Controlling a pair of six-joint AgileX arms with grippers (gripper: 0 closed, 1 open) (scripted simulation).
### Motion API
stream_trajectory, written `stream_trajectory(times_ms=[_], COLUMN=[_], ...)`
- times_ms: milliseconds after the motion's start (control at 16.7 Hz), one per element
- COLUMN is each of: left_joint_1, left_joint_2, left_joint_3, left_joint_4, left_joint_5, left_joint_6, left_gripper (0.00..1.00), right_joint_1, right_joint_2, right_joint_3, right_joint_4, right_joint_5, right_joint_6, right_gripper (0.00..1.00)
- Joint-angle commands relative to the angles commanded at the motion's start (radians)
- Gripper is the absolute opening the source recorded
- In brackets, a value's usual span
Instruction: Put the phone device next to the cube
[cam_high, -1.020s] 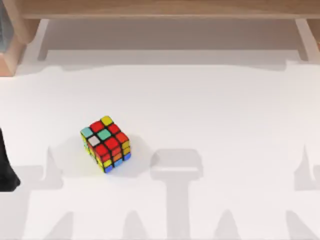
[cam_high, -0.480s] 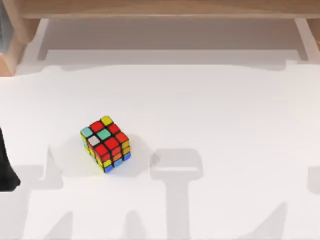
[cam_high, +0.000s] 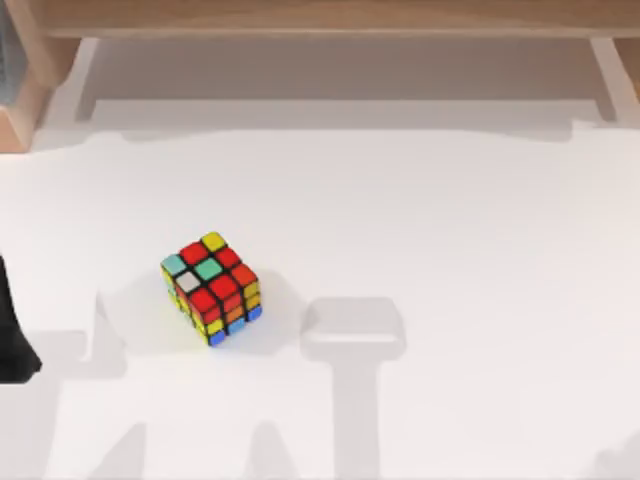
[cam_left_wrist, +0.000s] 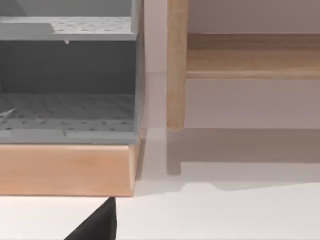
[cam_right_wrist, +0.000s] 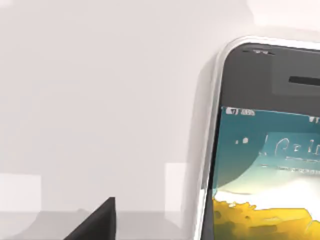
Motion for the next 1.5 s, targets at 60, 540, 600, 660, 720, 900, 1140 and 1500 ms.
stream_trajectory(times_ms=[60, 540, 600, 660, 720, 900, 1140, 1500], left_joint_1=[0.0, 0.0, 0.0, 0.0, 0.0, 0.0, 0.0, 0.0], left_joint_2=[0.0, 0.0, 0.0, 0.0, 0.0, 0.0, 0.0, 0.0], left_joint_3=[0.0, 0.0, 0.0, 0.0, 0.0, 0.0, 0.0, 0.0], left_joint_4=[0.0, 0.0, 0.0, 0.0, 0.0, 0.0, 0.0, 0.0], left_joint_5=[0.0, 0.0, 0.0, 0.0, 0.0, 0.0, 0.0, 0.0], left_joint_6=[0.0, 0.0, 0.0, 0.0, 0.0, 0.0, 0.0, 0.0], left_gripper=[1.0, 1.0, 1.0, 1.0, 1.0, 1.0, 1.0, 1.0], right_joint_1=[-0.019, -0.067, -0.063, -0.063, -0.064, -0.064, -0.063, -0.063], right_joint_2=[0.053, 0.192, 0.189, 0.191, 0.199, 0.249, 0.31, 0.312], right_joint_3=[0.025, 0.09, 0.086, 0.084, 0.076, 0.034, -0.018, -0.019], right_joint_4=[-0.04, -0.142, -0.139, -0.136, -0.122, -0.024, 0.085, 0.087], right_joint_5=[0.0, -0.001, -0.001, -0.001, -0.001, -0.001, -0.001, -0.002], right_joint_6=[0.008, 0.029, 0.028, 0.029, 0.031, 0.033, 0.035, 0.035], right_gripper=[1.0, 1.0, 1.0, 1.0, 1.0, 1.0, 1.0, 0.85])
